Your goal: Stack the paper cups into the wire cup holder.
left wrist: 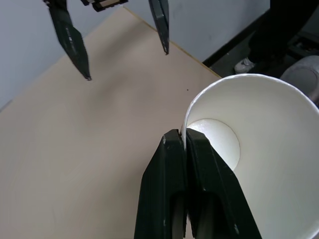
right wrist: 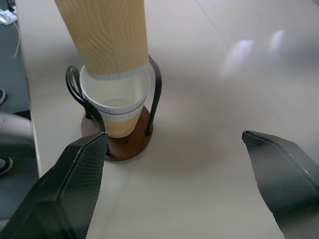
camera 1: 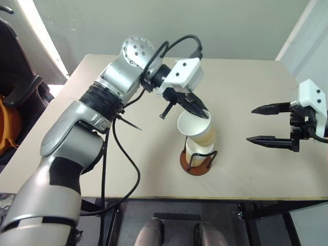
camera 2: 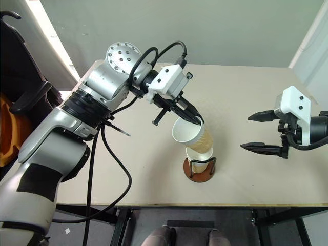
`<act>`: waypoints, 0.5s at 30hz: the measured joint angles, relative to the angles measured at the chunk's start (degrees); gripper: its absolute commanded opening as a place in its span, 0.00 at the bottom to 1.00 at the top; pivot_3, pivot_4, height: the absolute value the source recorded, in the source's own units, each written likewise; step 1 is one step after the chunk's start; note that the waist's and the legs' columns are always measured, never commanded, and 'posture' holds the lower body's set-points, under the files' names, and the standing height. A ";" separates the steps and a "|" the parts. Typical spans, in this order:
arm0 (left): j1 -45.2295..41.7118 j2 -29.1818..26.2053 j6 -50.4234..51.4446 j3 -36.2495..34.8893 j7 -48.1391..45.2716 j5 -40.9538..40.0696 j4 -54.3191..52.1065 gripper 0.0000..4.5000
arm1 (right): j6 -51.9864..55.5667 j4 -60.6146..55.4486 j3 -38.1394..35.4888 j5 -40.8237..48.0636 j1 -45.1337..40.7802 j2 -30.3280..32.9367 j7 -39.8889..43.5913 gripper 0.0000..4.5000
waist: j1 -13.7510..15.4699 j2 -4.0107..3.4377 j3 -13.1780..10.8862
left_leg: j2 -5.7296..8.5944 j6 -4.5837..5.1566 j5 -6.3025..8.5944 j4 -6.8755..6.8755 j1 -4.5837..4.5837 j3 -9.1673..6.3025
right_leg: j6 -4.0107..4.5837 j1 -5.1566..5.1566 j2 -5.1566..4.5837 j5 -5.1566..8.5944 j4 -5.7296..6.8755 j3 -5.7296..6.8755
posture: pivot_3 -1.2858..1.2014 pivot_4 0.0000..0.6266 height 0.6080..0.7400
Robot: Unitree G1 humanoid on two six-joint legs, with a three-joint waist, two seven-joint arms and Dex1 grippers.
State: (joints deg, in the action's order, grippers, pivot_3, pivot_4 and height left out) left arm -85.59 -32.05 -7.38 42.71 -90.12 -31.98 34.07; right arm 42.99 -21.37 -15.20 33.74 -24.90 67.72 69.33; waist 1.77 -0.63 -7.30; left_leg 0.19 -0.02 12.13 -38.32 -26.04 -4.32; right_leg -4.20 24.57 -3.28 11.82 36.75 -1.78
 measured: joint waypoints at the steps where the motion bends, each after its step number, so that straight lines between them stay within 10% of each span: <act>1: 0.00 -0.01 -0.13 0.63 0.00 0.00 -0.26 0.02 | 0.00 -0.11 -0.03 0.05 0.25 0.00 -0.27 1.00 | 0.00 0.00 0.00 | 0.00 0.00 0.00 0.00 0.00 0.00 | -0.01 0.00 0.00 0.01 0.00 0.00 | 0.52 0.24 1.00; 15: 0.01 0.78 -3.09 3.54 -0.03 1.93 0.25 0.05 | 0.06 -1.35 -0.04 0.65 1.45 0.03 -2.38 1.00 | 0.04 0.00 0.00 | 0.00 0.04 0.02 -0.13 0.01 0.00 | -0.05 -0.06 0.00 0.02 0.02 0.00 | 0.52 0.24 1.00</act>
State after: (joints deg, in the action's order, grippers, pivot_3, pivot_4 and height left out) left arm -85.58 -31.27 -10.46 46.25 -90.14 -30.06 34.32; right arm 43.05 -22.73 -15.25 34.39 -23.45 67.75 66.95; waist 1.81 -0.63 -7.30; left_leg 0.20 0.02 12.15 -38.45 -26.04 -4.32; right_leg -4.25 24.51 -3.28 11.84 36.77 -1.78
